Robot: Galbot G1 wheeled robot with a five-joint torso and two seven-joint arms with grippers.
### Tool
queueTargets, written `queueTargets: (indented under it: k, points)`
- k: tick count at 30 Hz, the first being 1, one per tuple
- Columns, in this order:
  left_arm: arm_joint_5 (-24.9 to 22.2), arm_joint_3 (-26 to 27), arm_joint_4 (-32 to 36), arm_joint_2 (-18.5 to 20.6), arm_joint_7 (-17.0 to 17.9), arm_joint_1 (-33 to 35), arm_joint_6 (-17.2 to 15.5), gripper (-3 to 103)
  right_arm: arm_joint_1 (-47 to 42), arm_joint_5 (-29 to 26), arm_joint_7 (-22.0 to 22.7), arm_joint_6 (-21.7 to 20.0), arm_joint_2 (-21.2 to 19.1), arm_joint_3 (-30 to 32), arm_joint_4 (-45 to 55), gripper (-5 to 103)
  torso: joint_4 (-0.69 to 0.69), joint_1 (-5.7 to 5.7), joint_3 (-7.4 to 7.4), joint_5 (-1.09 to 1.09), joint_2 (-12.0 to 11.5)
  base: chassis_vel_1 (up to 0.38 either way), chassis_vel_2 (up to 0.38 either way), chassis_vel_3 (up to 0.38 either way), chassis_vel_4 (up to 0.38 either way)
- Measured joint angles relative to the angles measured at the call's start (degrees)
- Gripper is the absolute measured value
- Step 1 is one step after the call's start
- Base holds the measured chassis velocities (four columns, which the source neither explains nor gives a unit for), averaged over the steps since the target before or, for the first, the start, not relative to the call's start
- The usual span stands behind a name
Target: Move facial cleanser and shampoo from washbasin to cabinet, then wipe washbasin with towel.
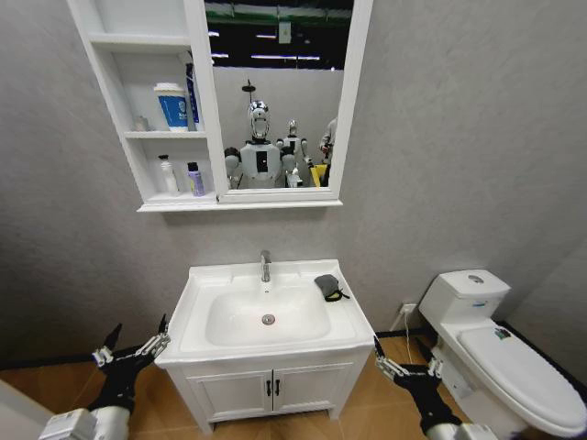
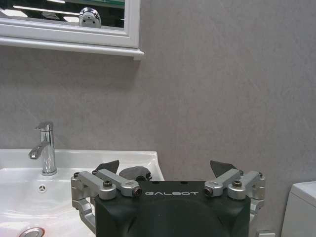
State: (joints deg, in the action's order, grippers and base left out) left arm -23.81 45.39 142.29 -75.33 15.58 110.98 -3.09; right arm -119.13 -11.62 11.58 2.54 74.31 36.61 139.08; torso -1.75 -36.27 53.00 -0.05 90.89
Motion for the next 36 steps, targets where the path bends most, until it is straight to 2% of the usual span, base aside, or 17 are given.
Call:
queueTargets:
  k: [9,23,33,36]
  points:
    - [-0.36,0.16,-0.24,0.18,0.0,-0.26,0.01,97,0.21,0.09,0.12,0.01,-0.07,-0.03,-0.07,100,0.0,-0.01,0.0,0.01,0.0,0.0,0.0,0.0,0.0]
    - [3.29,-2.25,-0.63,-3.56,-0.26,-0.04,0.38,97,0.52,-0.16,0.18,-0.12,-0.22,-0.13,-0.4,100,0.0,-0.03,0.01,0.01,-0.01,0.017,-0.017,-0.019,0.014]
    - [4.18,-2.81,-0.68,-4.64,-0.42,0.28,0.67,97,0.6,-0.25,0.19,-0.16,-0.26,-0.17,-0.48,100,0.0,-0.02,0.01,0.04,-0.01,0.167,-0.182,-0.154,0.161]
    - [4.18,-2.84,-0.73,-4.74,-0.42,0.3,0.67,97,0.6,-0.26,0.19,-0.17,-0.26,-0.18,-0.49,100,0.0,0.01,-0.01,-0.03,0.0,0.252,-0.268,-0.228,0.239]
